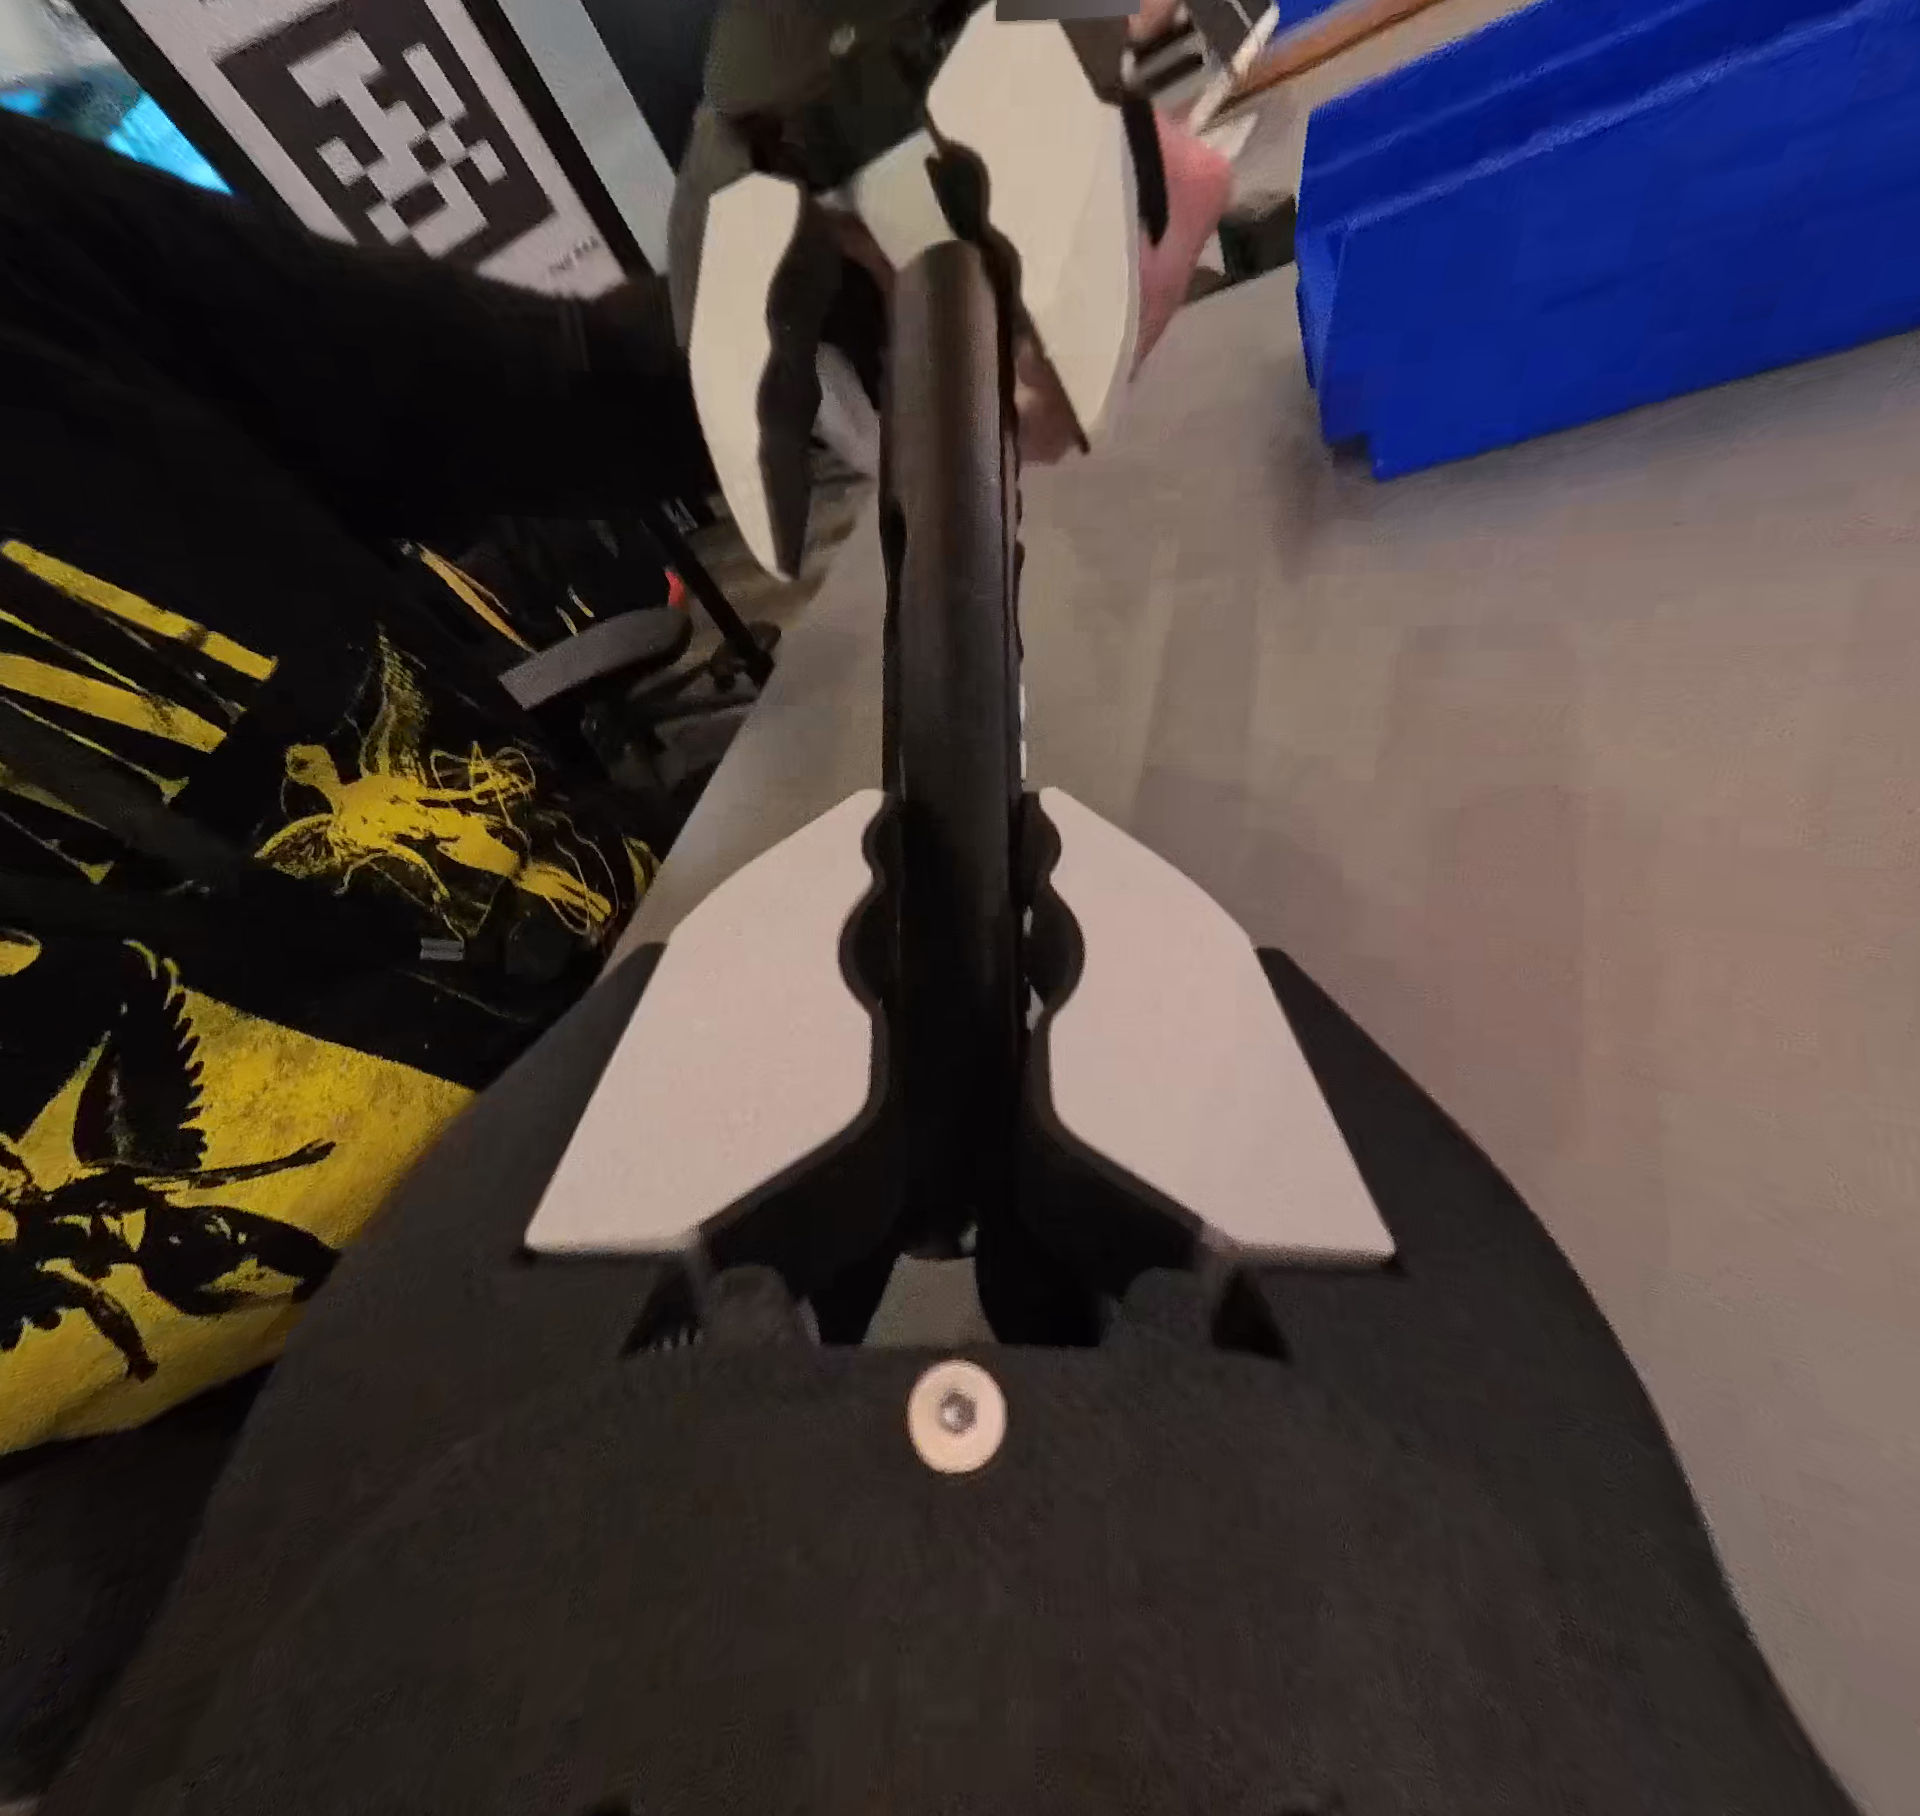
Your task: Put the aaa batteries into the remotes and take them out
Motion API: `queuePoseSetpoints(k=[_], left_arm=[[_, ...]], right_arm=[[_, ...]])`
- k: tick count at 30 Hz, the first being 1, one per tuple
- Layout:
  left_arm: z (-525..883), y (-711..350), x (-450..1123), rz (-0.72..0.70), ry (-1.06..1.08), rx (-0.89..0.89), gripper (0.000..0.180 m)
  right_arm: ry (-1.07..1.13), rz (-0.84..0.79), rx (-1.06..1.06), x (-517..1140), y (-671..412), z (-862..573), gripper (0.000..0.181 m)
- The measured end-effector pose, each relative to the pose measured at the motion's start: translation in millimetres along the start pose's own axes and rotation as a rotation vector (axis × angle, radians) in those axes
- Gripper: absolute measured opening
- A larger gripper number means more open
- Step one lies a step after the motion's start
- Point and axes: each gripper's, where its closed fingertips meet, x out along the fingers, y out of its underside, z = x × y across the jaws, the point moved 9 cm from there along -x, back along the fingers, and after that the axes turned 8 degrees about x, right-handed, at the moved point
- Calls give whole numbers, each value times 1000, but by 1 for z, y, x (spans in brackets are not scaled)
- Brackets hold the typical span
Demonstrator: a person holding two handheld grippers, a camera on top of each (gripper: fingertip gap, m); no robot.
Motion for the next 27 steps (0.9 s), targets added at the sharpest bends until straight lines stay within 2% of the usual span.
queuePoseSetpoints(k=[1,3,5,6,9,14,17,19,24,27], left_arm=[[1,-3,-3,-81,-42,-21,62],[2,-4,-8,-180,-144,-27,41],[2,-5,-12,-322,-175,-82,37],[3,-3,-13,-341,-174,-116,36],[4,4,-16,-357,-190,-185,34],[4,15,-13,-348,-102,-329,49],[5,14,-12,-396,-120,-341,34],[7,14,-10,-398,-126,-339,28],[7,17,-7,-363,-143,-361,25],[11,19,-8,-337,-154,-411,25]], right_arm=[[-26,-44,-7,2,-4,1,21],[-49,-99,-15,7,-9,2,21],[-62,-124,-28,11,-13,3,21],[-52,-139,-39,11,-14,4,21],[-35,-201,-48,7,-18,3,21],[-10,-287,-63,5,-19,2,21],[4,-211,-84,13,-18,2,21],[-18,-243,-58,15,-17,1,21],[22,-176,-54,15,-17,-3,24],[162,-78,-155,12,-21,1,23]])
